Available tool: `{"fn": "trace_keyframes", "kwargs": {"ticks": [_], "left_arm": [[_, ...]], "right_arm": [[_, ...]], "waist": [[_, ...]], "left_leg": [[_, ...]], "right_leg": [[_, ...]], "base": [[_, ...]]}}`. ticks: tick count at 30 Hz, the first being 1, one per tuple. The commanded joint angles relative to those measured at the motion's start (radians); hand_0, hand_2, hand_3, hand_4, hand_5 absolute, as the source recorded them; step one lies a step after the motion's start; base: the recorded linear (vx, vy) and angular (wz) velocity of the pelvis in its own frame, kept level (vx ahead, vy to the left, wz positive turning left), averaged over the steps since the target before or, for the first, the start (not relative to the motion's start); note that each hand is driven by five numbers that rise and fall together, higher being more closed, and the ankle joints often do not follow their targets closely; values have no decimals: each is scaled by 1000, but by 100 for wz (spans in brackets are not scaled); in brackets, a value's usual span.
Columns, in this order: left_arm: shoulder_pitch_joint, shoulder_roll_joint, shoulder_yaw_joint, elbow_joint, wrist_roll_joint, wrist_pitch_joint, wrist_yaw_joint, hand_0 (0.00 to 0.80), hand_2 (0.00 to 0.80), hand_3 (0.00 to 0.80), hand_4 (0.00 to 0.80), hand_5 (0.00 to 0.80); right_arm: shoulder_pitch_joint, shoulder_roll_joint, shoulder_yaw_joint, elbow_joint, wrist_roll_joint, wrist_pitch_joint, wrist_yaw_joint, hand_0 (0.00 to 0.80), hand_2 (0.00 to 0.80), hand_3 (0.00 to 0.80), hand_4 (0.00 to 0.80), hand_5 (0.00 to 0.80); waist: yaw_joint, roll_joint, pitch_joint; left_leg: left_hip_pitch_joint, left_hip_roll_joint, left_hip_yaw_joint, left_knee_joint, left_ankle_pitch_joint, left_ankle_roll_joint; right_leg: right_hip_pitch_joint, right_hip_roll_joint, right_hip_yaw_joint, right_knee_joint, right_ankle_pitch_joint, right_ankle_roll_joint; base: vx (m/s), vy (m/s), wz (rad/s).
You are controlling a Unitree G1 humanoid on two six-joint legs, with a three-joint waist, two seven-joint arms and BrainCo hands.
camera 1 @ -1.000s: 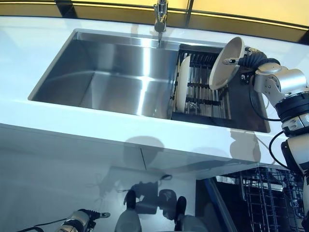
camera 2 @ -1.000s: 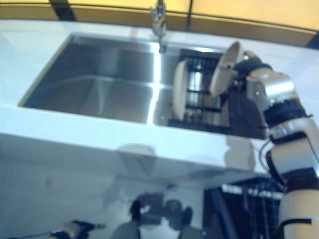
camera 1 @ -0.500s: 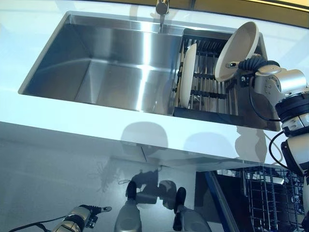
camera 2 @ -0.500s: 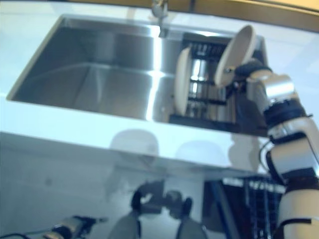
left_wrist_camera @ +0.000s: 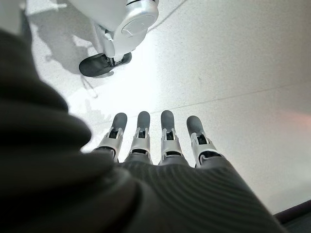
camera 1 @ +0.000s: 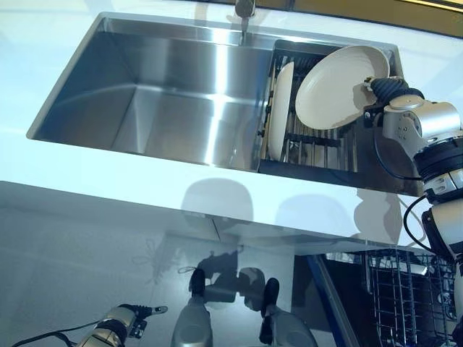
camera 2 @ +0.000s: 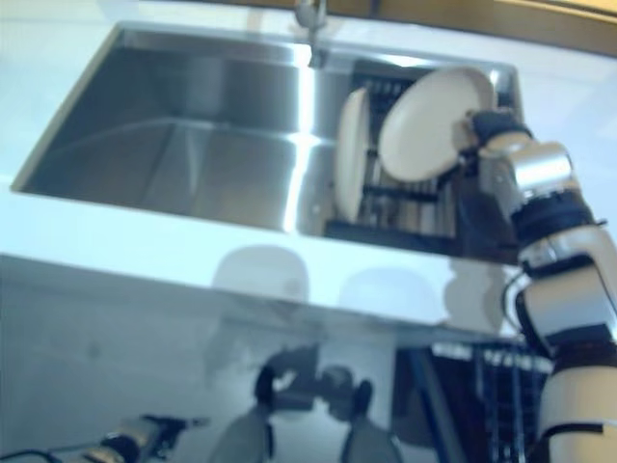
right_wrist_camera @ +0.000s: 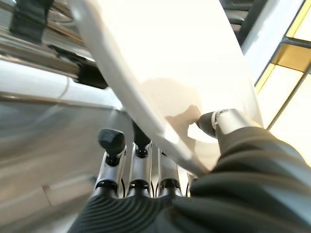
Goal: Take plates into dishwasher
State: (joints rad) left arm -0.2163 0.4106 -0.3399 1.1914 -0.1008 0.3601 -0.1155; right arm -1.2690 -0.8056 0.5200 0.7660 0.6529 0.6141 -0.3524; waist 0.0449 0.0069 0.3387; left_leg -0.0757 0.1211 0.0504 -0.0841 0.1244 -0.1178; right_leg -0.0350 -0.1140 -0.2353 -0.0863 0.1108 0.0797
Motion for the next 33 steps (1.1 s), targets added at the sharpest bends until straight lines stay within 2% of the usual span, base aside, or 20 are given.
{"fn": "trace_keyframes", "kwargs": {"ticks": [1,6,18,26,33], "left_arm": [[0,37,-45,38,6,-6,15,0,0,0,0,0],[23,38,-40,45,21,-26,14,0,0,0,0,0],[80,43,-42,49,87,-113,18,0,0,0,0,0],[110,49,-39,32,132,-160,2,0,0,0,0,0],[105,71,-62,7,149,-191,-25,0,0,0,0,0]], "right_arm": [[-134,-81,41,0,-38,-61,-56,800,800,800,800,800],[-155,-103,44,-10,-84,-90,-93,800,800,800,800,800],[-279,-203,156,-34,-271,-121,-13,800,800,800,800,800],[-357,-310,246,-89,-398,-86,124,800,800,800,800,800],[-339,-399,280,-77,-478,-133,235,800,800,800,800,800]], "waist": [[16,-54,-65],[13,-59,-107],[-8,-90,-231],[-49,-101,-293],[-95,-98,-323]], "left_leg": [[22,5,36,-3,-37,-13],[50,10,43,-3,-47,-17],[123,23,79,-3,-78,-20],[161,29,111,-3,-98,-19],[191,47,150,-3,-103,-23]], "right_leg": [[16,-80,35,-1,-13,86],[41,-78,38,-1,-23,88],[95,-67,53,-1,-47,90],[100,-54,97,-1,-47,93],[95,-33,147,-1,-45,92]], "base": [[14,-34,0],[27,-48,0],[21,-65,-5],[32,-63,-19],[21,-91,-26]]}}
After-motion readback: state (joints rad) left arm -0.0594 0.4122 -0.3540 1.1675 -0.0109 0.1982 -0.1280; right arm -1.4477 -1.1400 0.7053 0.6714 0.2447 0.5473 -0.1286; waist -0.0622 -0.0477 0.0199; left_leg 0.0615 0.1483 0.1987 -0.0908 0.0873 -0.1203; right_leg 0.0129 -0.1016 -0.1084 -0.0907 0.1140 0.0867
